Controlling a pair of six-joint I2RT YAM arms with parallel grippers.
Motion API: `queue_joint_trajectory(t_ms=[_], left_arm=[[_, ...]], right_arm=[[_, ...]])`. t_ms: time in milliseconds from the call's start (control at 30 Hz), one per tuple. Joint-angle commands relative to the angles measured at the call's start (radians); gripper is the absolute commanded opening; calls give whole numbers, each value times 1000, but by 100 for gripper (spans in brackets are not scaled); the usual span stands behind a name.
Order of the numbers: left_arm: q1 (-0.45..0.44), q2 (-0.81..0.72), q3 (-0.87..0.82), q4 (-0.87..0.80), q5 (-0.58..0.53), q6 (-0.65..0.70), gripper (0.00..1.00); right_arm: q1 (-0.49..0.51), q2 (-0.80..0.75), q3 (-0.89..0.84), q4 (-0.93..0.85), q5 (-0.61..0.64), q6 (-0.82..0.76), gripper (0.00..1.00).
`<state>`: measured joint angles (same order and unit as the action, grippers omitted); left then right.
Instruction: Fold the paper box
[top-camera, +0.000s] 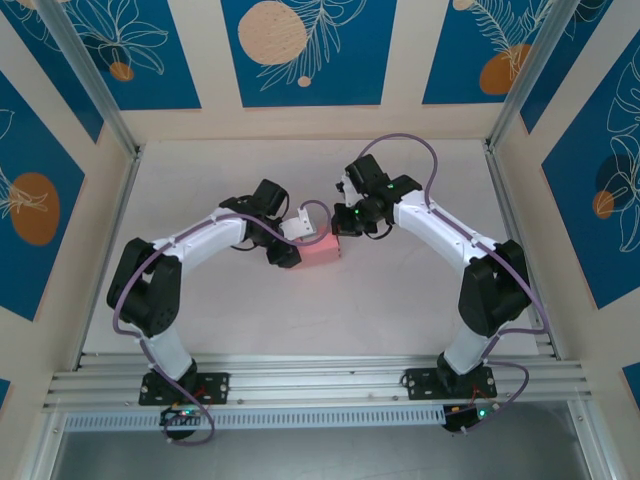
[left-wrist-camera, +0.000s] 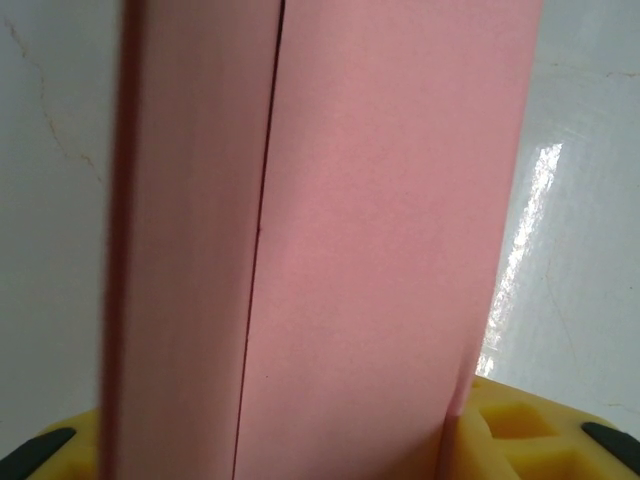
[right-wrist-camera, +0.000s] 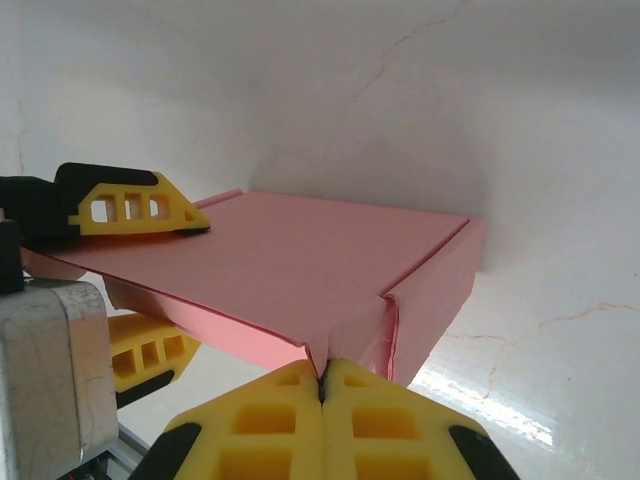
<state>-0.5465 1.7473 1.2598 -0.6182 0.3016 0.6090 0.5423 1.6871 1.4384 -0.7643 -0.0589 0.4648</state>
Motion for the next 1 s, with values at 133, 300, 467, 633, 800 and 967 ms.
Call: queue_joint_trajectory(t_ms=[133, 300, 467, 633, 800, 967], left_arm=[[-12, 70, 3, -31, -58, -6, 44], [-12, 72, 3, -34, -58, -5, 42], [-12, 75, 9, -41, -61, -3, 37], [-12, 77, 16, -45, -64, -2, 37], [-13, 80, 15, -46, -64, -4, 37], [-12, 78, 13, -46, -68, -1, 38]], right_arm=[[13, -6, 47, 10, -144, 25, 2], [15, -3, 28, -15, -52, 3, 2], [10, -17, -15, -5, 48, -26, 2], [-7, -21, -30, -7, 75, -39, 2], [-17, -12, -63, 18, 76, -39, 1], [-14, -9, -82, 32, 84, -40, 2]])
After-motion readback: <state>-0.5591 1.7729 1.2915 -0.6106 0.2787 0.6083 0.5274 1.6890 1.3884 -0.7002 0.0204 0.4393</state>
